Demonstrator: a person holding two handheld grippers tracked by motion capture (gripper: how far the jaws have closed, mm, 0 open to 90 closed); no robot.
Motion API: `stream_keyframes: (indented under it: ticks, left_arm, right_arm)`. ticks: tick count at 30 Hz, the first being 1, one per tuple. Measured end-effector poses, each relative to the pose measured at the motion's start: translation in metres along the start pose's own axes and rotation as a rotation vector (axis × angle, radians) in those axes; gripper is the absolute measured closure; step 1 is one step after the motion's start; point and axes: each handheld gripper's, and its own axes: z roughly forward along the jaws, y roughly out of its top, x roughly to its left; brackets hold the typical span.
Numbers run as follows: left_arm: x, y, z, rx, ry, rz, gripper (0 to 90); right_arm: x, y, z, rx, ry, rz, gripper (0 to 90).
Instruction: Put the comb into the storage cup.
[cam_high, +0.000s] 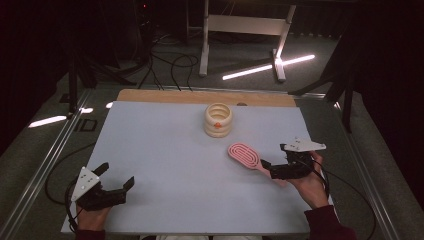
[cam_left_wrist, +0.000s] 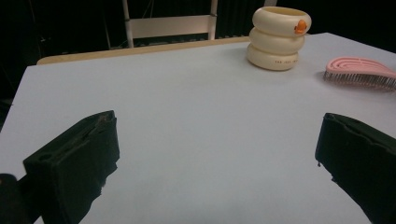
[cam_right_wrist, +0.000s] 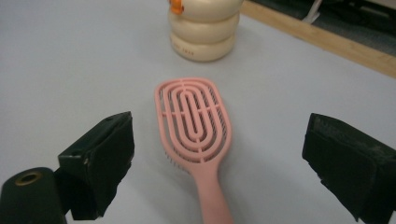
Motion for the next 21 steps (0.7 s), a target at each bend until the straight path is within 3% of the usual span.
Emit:
stream_keyframes:
  ticks: [3, 5, 21]
  left_arm:
    - [0.0, 0.0, 0.0, 0.0, 0.001, 0.002, 0.3]
    - [0.0, 0.0, 0.0, 0.003, 0.001, 0.004, 0.2]
    - [0.0, 0.0, 0.0, 0.003, 0.001, -0.001, 0.2]
  right_arm:
    - [0.0, 0.002, 0.002, 0.013, -0.001, -0.01, 9.0]
    - [-0.001, 0.007, 0.011, 0.065, -0.001, -0.046, 9.2]
    - [-0.002, 0.004, 0.041, 0.203, 0.011, -0.096, 9.2]
